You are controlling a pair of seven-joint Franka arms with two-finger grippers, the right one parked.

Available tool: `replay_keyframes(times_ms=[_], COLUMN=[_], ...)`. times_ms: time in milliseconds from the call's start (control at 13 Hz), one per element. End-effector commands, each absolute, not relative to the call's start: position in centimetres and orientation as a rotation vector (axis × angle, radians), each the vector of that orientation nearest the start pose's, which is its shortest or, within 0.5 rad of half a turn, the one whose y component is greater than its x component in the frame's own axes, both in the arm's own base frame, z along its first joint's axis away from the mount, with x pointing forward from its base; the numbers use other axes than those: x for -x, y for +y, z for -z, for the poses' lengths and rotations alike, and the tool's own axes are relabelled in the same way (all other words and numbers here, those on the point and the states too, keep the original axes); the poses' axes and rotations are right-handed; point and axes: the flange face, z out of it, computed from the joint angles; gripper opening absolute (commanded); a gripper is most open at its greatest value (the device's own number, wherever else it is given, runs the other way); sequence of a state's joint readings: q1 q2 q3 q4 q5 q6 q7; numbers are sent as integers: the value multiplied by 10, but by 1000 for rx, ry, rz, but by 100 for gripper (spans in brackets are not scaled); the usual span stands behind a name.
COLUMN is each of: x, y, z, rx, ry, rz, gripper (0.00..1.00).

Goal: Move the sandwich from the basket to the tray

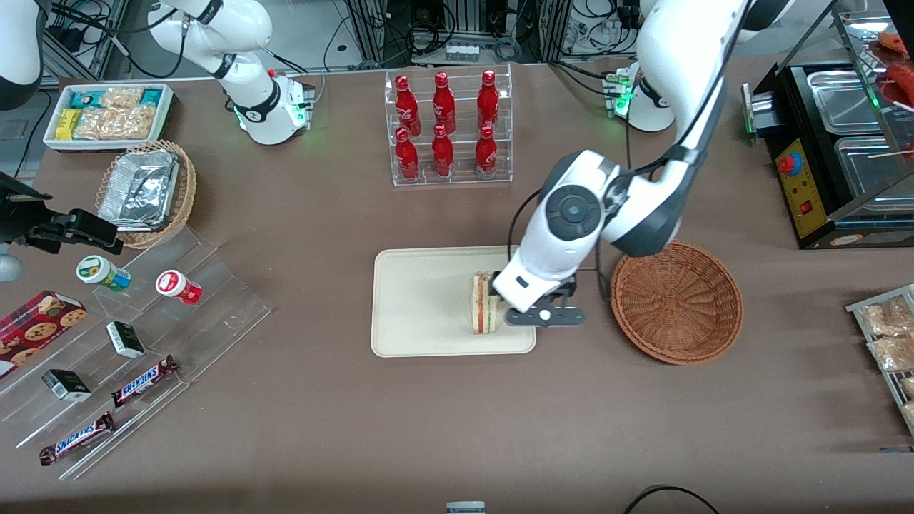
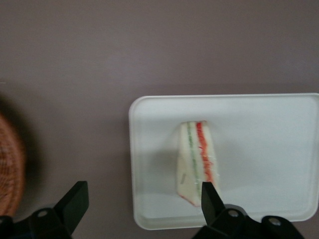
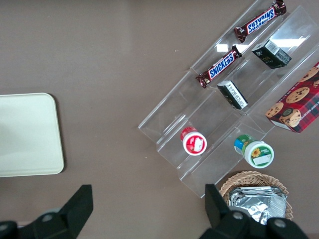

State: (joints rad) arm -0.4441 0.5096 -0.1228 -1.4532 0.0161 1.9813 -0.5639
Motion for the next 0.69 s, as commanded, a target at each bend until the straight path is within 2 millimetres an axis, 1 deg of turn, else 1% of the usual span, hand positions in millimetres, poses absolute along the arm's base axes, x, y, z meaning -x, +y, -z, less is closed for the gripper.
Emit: replay_keyframes(times_ms=[0, 77, 154, 231, 308, 462, 615], x=[-618, -629, -635, -639, -644, -645, -646], y=[-322, -294, -277, -260, -238, -201, -152], z=[-439, -448, -452, -467, -477, -492, -510], rx=[3160, 3154, 3155, 3166, 3170, 3159, 3167], ry=[53, 25, 3, -34, -85, -121, -80], rz=[-65, -102, -112, -82, -71, -101, -140], gripper=[100, 100, 100, 100, 100, 100, 100])
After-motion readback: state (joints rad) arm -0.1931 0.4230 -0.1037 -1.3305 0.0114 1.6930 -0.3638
